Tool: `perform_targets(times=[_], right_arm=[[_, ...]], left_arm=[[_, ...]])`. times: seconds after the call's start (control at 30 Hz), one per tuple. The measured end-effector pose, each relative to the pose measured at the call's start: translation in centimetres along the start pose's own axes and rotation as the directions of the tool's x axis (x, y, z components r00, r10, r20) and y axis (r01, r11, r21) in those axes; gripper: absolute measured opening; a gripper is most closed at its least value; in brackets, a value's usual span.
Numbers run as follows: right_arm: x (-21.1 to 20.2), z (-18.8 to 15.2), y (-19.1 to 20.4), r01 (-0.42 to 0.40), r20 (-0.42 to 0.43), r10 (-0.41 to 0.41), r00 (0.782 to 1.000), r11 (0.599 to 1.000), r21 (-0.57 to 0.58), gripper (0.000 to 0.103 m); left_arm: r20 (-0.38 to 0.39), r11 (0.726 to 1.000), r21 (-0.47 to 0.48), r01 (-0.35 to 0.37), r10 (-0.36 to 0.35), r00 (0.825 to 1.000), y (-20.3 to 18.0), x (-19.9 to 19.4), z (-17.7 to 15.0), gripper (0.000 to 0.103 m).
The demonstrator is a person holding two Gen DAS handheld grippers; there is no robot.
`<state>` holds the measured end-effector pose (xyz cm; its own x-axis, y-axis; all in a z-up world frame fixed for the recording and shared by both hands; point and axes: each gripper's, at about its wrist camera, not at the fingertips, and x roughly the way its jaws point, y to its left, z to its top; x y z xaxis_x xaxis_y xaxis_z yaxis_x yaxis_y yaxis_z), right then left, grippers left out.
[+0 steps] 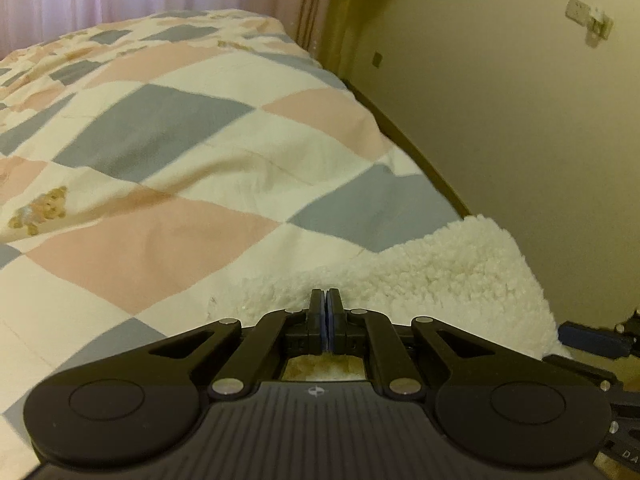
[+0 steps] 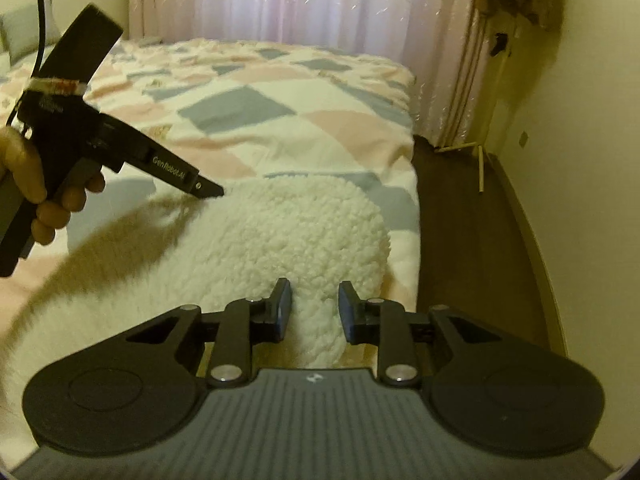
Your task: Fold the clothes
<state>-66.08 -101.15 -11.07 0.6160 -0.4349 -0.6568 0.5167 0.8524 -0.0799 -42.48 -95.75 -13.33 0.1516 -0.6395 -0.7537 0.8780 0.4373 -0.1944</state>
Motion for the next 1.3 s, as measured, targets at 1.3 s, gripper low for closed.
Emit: perform_targets(times=[1.3], right_arm=[[5.8,5.1,-5.0,-0.106,0.003,0.107,0.994,0.984,0.140,0.029]], left_arm=[[-0.024,0.998,0.052,0.020,-0.019,1.000,-3.7,-3.9,-1.5,0.013]])
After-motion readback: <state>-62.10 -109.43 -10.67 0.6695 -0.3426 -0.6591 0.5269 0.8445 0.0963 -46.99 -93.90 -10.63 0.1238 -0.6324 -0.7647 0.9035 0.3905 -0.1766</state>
